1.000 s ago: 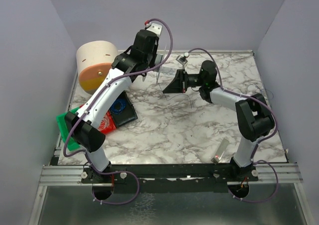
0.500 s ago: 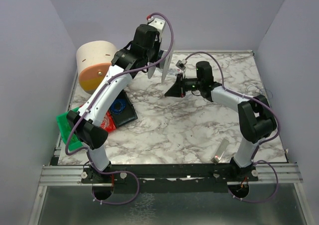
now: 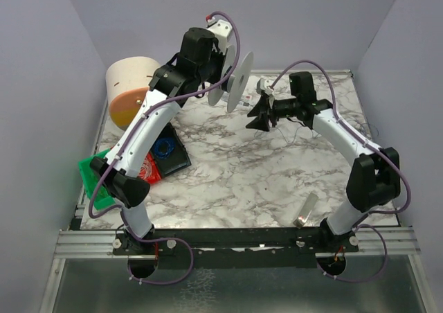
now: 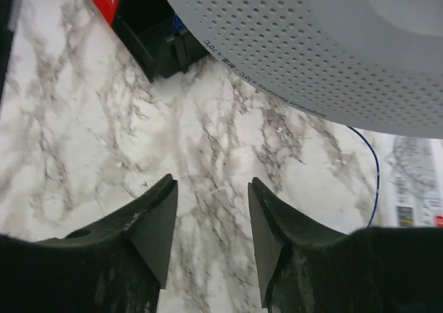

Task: Wrap the cables
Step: Wrap the cable around the cable reel.

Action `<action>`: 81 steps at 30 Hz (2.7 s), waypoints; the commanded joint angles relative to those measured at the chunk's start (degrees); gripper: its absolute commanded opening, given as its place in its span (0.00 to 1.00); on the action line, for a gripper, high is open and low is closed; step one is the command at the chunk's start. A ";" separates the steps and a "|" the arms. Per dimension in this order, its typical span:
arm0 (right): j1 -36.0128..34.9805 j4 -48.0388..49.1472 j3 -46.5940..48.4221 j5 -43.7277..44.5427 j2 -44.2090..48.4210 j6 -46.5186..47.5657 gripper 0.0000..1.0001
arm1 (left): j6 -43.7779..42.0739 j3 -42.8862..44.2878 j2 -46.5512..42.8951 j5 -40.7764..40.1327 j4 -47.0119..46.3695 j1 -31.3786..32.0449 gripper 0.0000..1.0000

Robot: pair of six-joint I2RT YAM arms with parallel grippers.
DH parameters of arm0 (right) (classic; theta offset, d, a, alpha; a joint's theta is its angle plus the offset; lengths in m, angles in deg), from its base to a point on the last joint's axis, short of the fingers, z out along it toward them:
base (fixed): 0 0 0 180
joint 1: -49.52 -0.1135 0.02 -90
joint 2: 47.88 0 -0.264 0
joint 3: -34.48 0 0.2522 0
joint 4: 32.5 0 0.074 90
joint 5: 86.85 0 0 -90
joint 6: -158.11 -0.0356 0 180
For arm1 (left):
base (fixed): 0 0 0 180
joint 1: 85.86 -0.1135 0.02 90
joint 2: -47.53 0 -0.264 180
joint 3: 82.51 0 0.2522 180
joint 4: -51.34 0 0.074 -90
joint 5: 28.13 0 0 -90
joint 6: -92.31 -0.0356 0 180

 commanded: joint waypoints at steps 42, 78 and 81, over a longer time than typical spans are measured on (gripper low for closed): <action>13.95 -14.12 -0.90 -14.10 -5.49 22.89 0.57 | 1.26 2.69 -3.77 16.28 -0.44 -0.74 0.00; 8.72 5.03 1.18 -13.51 -21.59 -11.53 0.59 | 1.58 4.46 -4.46 19.79 -0.43 -0.81 0.00; 8.64 -3.84 4.88 -19.13 -23.83 -7.33 0.59 | 1.60 4.05 -4.38 19.64 -0.47 -0.82 0.00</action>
